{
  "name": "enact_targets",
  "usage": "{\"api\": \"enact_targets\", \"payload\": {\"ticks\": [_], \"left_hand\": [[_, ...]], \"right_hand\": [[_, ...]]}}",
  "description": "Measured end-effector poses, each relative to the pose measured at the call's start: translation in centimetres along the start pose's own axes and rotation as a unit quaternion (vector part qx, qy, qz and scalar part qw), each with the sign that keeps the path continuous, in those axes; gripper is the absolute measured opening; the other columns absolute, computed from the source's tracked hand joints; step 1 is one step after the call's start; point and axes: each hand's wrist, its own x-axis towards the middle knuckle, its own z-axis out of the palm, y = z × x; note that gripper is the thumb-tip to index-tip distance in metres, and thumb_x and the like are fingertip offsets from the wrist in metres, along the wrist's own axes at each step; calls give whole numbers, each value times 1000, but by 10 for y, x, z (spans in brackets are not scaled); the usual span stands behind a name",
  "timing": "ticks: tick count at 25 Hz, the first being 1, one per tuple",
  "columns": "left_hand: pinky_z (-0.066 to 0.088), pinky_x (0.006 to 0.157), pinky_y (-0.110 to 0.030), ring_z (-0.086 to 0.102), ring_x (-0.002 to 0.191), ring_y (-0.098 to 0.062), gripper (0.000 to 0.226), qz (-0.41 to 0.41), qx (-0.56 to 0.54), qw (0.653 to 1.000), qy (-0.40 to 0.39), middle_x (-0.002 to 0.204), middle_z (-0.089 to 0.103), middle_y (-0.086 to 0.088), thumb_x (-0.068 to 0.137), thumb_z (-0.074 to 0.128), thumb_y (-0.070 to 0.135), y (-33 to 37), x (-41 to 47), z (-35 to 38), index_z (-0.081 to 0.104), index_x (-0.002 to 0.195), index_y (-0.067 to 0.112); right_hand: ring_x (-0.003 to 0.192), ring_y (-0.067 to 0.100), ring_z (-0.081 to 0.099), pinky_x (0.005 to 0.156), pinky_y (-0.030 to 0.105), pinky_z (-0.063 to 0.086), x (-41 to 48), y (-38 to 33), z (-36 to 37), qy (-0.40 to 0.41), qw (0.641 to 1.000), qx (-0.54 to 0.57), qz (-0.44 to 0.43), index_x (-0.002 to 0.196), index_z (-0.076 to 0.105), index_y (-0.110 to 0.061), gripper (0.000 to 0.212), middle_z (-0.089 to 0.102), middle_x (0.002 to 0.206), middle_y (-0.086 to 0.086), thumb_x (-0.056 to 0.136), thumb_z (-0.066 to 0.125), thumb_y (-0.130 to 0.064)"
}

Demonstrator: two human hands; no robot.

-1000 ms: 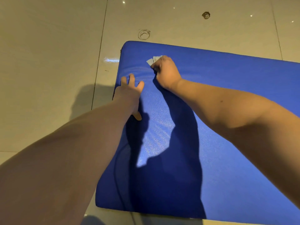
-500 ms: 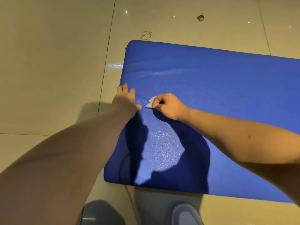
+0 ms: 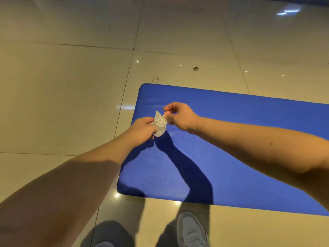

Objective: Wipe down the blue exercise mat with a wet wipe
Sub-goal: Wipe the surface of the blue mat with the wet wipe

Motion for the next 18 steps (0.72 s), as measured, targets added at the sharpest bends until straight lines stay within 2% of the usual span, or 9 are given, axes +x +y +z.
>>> {"api": "enact_targets", "payload": {"ticks": [2,5,8,10,12,15,18], "left_hand": [[60,75,-41,70,81,-28,22,18,-28,999,23,96,74,-10,81,63,25,26,-25,-7,72,100,16],[60,75,-46,70,77,-29,18,53,7,994,90,94,74,-13,87,67,23,50,-59,-16,69,101,11],[62,77,-44,70,77,-27,18,71,-17,988,138,94,72,-16,89,67,19,68,-97,-25,68,101,6],[63,74,-41,69,77,-24,20,82,-20,986,146,97,72,-17,88,68,18,76,-122,-29,67,102,3],[63,71,-40,68,77,-24,19,94,-12,985,142,97,72,-17,89,69,18,79,-141,-29,68,100,3],[61,77,-51,63,71,-23,14,101,-13,985,138,85,69,-15,87,69,17,72,-166,-27,68,92,5],[62,79,-45,65,73,-21,26,88,-32,988,123,91,70,-13,90,71,28,60,-183,-19,69,96,3]], "right_hand": [[70,18,64,62,28,53,-19,-35,-7,21,1000,-17,2,113,58,-4,24,65,90,9,91,67,-6],[63,14,69,47,22,46,-44,-76,-11,26,999,19,42,104,60,-4,19,70,84,11,91,70,-14],[83,19,72,52,23,44,-81,-115,-14,-32,989,116,83,100,66,-5,24,74,97,8,92,71,-27],[84,21,71,51,23,41,-106,-131,-12,-46,987,142,66,93,63,-8,6,72,91,7,91,69,-9],[78,20,70,50,23,38,-123,-133,-9,-2,986,149,68,97,62,-8,16,71,91,11,89,63,6],[80,22,70,53,24,42,-148,-126,-5,47,988,129,74,101,65,-6,20,72,98,15,89,60,9],[86,25,69,68,28,57,-161,-110,0,74,980,163,88,102,66,-7,28,71,103,17,85,60,13]]}}
